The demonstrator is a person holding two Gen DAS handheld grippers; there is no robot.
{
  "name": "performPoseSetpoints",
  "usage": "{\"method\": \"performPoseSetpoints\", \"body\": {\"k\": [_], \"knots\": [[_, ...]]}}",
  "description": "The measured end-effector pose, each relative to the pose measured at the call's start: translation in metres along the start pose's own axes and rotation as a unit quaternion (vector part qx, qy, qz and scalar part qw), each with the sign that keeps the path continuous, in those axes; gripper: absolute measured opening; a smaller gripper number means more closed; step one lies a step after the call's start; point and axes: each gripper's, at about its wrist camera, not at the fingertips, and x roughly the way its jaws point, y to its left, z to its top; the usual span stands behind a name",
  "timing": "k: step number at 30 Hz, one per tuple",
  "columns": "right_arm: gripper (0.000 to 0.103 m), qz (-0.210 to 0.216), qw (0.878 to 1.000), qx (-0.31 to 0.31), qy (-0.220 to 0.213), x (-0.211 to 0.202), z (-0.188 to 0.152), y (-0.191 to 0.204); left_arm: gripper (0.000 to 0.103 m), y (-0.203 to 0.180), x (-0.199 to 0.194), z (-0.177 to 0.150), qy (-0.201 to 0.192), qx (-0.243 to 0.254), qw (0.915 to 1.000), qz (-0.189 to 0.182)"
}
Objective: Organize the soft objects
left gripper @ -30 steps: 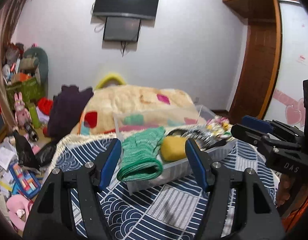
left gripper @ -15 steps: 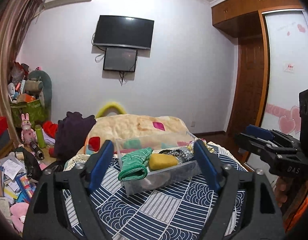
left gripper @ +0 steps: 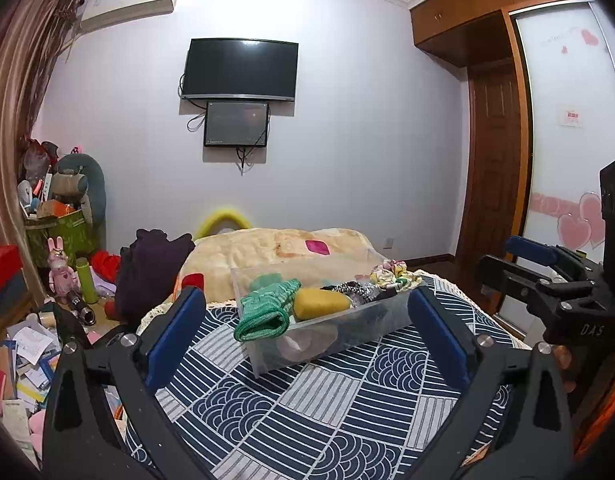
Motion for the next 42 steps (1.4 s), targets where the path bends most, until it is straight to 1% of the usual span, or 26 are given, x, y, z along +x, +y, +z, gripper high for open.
{"method": "performPoseSetpoints", "body": {"k": [17,33,42], "knots": [[0.103,0.002,1.0,0.001,0.005,-0.002,-0.0046,0.0011,0.103,0.0036,-0.0045,-0.0024,-0.004,-0.015,0.9999,0.003],[0.103,0.002,1.0,0.006,0.005,-0.002,-0.0043,0.0022,0.103,0.0045,-0.008,0.0,-0.011,-0.014,0.9998,0.009],[0.103,0.001,1.0,0.008,0.006,-0.0032,-0.0036,0.0018,0.103,0.0052,-0.008,0.0003,-0.009,-0.017,0.9998,0.001]]}}
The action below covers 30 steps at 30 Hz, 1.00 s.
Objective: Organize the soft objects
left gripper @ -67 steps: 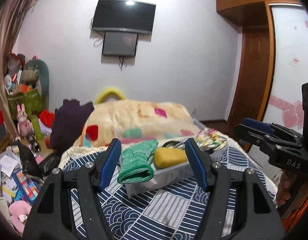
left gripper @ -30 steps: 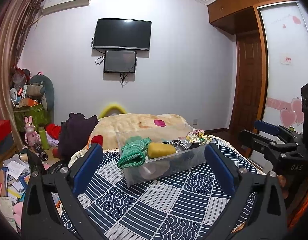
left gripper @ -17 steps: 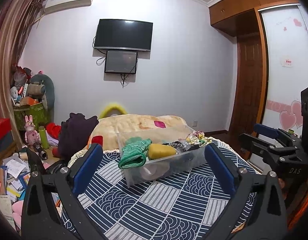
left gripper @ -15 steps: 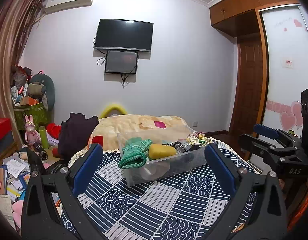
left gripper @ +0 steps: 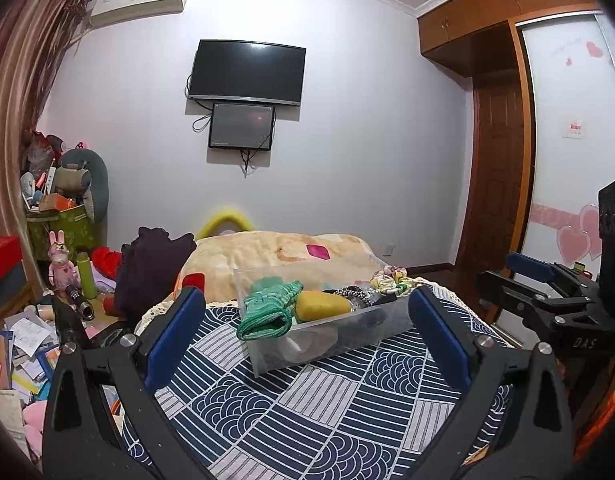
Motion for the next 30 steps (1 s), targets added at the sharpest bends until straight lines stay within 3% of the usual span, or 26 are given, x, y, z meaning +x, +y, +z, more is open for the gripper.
{"method": "performPoseSetpoints", "body": {"k": [30], "knots": [[0.103,0.005,1.0,0.001,0.002,-0.0007,-0.0001,0.0002,0.103,-0.0016,-0.0012,-0.0012,0.003,-0.003,0.9999,-0.013]]}}
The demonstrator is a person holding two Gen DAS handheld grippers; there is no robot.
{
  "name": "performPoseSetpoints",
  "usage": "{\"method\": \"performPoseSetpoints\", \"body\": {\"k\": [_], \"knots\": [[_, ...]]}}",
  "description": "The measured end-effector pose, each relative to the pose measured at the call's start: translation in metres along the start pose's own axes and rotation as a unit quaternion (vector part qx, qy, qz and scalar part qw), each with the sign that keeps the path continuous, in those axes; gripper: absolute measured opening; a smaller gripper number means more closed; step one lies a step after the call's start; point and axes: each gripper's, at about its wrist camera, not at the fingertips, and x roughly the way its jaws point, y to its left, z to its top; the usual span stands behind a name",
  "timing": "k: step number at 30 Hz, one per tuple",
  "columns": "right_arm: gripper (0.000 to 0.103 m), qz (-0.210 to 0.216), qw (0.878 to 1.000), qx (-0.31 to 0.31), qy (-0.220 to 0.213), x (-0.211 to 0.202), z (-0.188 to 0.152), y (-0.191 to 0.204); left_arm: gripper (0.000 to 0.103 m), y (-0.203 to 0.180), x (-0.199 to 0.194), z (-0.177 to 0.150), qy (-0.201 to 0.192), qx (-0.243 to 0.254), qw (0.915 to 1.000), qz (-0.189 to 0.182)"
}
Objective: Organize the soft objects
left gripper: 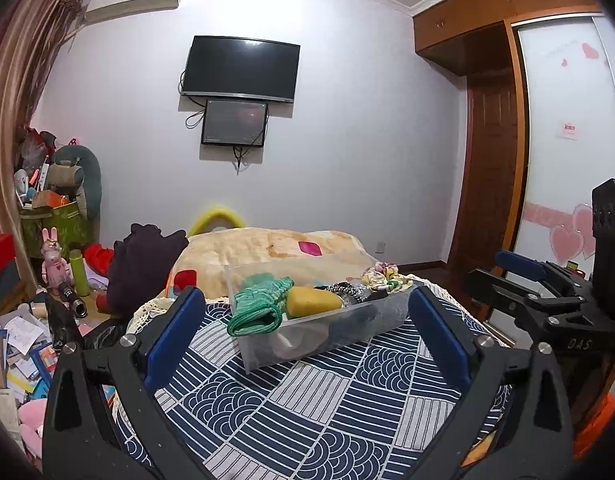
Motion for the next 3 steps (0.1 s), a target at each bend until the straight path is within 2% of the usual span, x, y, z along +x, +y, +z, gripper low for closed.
{"method": "performPoseSetpoints", "body": {"k": [3], "knots": [[0.103,0.0,1.0,-0.001,0.001,-0.0003,0.0005,0.0012,0.103,0.0006,0.0005,-0.0005,0.002,-0.002,1.0,-0.002]]}}
